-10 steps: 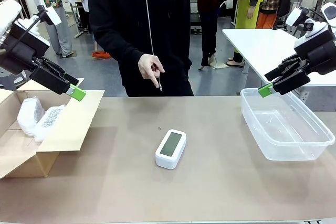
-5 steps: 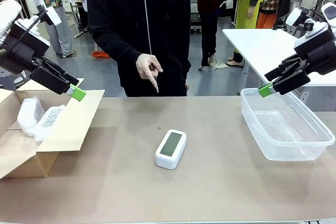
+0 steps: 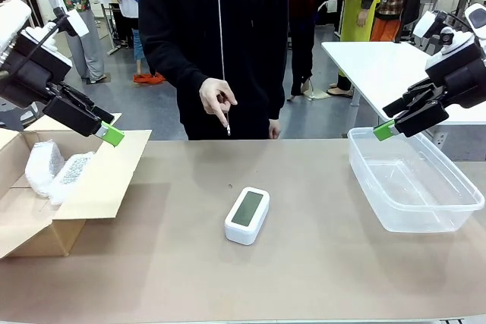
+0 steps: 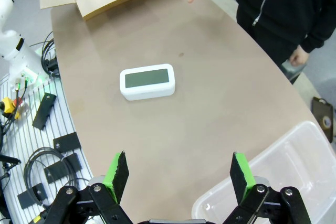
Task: Separate and place wrapped and unwrapped clocks.
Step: Pick up the Digital clock indicated by the person.
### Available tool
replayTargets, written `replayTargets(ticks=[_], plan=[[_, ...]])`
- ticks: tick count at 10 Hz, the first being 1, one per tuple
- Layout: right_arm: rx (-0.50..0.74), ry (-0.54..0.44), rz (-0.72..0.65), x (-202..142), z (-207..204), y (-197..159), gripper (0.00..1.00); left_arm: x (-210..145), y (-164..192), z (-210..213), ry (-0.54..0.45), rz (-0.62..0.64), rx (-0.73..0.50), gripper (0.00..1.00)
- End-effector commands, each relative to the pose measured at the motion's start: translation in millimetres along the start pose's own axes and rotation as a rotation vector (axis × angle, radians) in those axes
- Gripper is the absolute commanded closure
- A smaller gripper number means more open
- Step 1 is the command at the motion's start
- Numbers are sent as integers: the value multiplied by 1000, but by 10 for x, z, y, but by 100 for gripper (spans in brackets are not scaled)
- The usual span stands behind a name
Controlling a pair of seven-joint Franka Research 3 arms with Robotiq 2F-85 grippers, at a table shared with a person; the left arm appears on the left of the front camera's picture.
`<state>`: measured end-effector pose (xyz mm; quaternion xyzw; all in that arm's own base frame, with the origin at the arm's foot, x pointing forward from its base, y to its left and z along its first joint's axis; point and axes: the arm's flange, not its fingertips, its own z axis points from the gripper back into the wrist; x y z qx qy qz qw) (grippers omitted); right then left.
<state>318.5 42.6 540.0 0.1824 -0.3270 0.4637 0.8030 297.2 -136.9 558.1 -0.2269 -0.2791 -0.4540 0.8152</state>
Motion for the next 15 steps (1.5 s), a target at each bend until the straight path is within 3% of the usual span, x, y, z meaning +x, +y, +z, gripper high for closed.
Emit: replayTargets(ticks=[1,3,6,8,10,11,12,13,14,15], plan=[[25,-26,8,-1,-34,-27,0,1,3,-2,3,4,7,0],[0,0,0,0,0,0,0,1,3,-2,3,4,7,0],[96,242,264,852,-710,334,0,1,3,-2,3,4,7,0],[235,402,550,1332,-1462,559,0,1,3,-2,3,4,7,0],[349,380,804,1474,-2128,619,0,1,3,-2,3,4,7,0],[379,384,851,1452,-2387,574,0,1,3,-2,3,4,7,0],[441,396,859,1378,-2525,498,0,1,3,-2,3,4,7,0],[449,370,725,1319,-2486,366,0,1,3,-2,3,4,7,0],[420,410,827,1391,-2564,687,0,1,3,-2,3,4,7,0],[420,410,827,1391,-2564,687,0,1,3,-2,3,4,7,0]])
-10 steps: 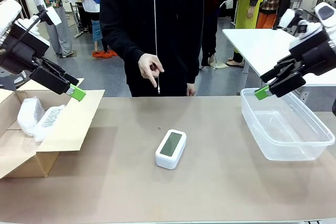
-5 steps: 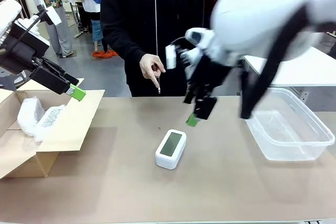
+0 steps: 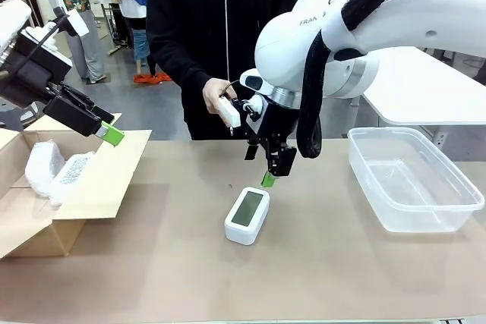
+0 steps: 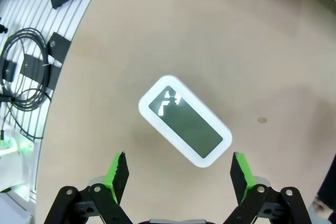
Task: Separate and place wrapped and unwrapped clocks.
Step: Pick up the Digital clock indicated by the person.
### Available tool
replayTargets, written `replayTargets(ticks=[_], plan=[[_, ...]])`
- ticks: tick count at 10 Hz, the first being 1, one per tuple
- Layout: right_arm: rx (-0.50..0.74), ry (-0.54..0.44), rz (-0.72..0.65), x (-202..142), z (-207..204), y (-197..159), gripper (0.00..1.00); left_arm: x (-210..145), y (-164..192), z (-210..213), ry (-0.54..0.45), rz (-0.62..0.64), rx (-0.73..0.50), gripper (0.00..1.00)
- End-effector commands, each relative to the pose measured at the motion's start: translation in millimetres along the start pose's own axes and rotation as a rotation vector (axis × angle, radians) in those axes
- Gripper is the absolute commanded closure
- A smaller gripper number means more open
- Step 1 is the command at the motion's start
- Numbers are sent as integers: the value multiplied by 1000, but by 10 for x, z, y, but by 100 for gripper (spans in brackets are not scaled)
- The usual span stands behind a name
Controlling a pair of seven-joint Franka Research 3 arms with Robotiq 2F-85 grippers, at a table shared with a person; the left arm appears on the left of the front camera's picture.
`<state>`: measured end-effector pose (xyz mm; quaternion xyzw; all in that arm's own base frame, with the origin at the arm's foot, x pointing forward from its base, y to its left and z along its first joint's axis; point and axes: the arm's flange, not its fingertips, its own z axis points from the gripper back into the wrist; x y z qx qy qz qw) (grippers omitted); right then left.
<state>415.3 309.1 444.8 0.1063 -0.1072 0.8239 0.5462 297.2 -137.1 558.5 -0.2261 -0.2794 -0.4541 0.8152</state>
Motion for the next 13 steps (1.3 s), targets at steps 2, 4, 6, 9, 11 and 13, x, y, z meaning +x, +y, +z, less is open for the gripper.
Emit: replayTargets(ticks=[2,4,6,9,11,13], plan=[[-6,10,3,147,31,106,0,-3,5,-4,3,5,6,0],[-8,4,24,178,32,58,0,-3,5,-4,3,5,6,0],[-3,60,168,257,-231,134,0,-3,5,-4,3,5,6,0],[44,98,332,173,-431,193,0,-3,5,-4,3,5,6,0],[31,132,409,116,-677,132,0,-3,5,-4,3,5,6,0],[6,162,439,96,-875,42,0,-3,5,-4,3,5,6,0]])
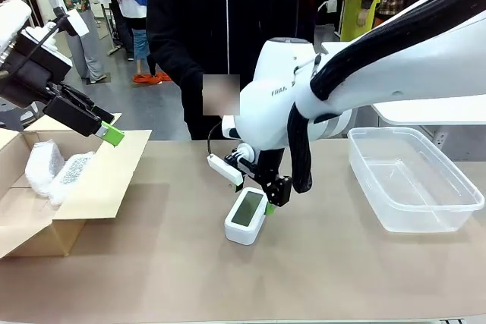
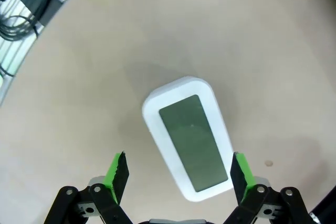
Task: Separate and place wrapped and unwrapped clocks.
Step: Pick up the Digital clock indicated by the person.
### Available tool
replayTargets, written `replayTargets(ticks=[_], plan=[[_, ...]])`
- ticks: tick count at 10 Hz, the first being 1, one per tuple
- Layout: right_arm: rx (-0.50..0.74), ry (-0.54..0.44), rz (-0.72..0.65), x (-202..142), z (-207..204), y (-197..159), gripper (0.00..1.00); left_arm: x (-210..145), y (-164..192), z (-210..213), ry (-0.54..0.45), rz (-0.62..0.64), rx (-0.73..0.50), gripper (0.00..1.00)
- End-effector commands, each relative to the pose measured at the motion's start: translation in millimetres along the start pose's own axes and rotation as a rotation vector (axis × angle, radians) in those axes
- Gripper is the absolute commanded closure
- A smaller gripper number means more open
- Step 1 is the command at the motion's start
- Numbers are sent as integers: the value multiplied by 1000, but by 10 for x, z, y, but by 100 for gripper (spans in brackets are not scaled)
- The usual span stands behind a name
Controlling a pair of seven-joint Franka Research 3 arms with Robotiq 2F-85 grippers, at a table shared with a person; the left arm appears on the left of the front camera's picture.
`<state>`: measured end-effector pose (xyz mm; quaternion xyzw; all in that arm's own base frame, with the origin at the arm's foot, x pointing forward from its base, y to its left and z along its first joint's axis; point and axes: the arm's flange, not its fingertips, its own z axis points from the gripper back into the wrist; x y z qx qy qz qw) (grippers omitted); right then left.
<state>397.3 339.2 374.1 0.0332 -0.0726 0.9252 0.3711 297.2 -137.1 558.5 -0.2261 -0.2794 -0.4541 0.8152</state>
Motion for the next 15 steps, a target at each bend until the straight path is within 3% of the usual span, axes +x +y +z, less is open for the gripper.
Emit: replayTargets(ticks=[1,3,7,15], plan=[[-41,30,36,-38,-127,-63,0,-3,5,-4,3,5,6,0],[-2,19,106,-6,-207,-97,0,-3,5,-4,3,5,6,0],[18,86,112,-7,-274,-214,0,-3,5,-4,3,5,6,0],[109,63,170,-73,-526,-310,0,-3,5,-4,3,5,6,0]])
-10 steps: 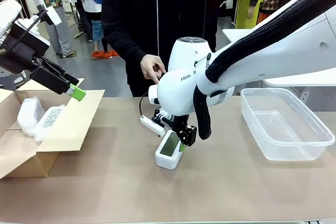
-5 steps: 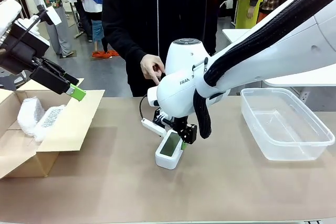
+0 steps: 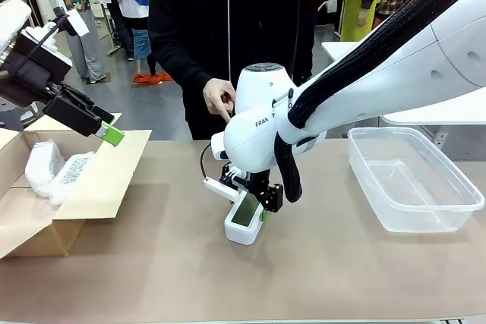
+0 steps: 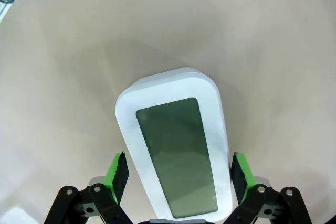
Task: Separate and place wrapped and unwrapped clocks.
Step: Pick up the Digital clock indicated by the person.
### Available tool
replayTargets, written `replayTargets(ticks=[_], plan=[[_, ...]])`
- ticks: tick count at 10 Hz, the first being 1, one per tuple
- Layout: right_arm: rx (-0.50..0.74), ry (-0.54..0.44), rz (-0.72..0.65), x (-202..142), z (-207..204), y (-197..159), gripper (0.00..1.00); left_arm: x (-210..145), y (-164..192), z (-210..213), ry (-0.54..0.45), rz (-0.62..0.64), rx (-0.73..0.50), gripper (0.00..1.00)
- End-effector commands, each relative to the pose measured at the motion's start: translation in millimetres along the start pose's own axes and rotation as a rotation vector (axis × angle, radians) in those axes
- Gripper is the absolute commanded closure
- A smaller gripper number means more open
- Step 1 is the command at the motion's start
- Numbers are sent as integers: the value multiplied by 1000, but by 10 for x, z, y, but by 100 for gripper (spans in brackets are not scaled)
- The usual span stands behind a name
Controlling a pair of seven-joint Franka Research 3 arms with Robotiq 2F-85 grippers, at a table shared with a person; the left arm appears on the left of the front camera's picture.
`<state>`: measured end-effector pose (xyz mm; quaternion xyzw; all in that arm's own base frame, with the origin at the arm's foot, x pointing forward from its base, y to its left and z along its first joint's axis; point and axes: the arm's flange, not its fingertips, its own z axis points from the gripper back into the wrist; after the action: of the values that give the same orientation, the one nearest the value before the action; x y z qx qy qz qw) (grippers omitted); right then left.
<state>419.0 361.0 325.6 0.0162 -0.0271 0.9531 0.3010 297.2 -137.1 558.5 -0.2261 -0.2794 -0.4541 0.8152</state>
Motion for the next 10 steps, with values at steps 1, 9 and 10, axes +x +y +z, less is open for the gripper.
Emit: replayTargets(ticks=[1,9,10], plan=[[14,-2,27,-13,-46,-54,0,-3,5,-4,3,5,6,0],[14,-15,40,4,-80,-38,37,-3,5,-4,3,5,6,0],[8,-28,39,-1,-71,-40,55,-3,5,-4,3,5,6,0]])
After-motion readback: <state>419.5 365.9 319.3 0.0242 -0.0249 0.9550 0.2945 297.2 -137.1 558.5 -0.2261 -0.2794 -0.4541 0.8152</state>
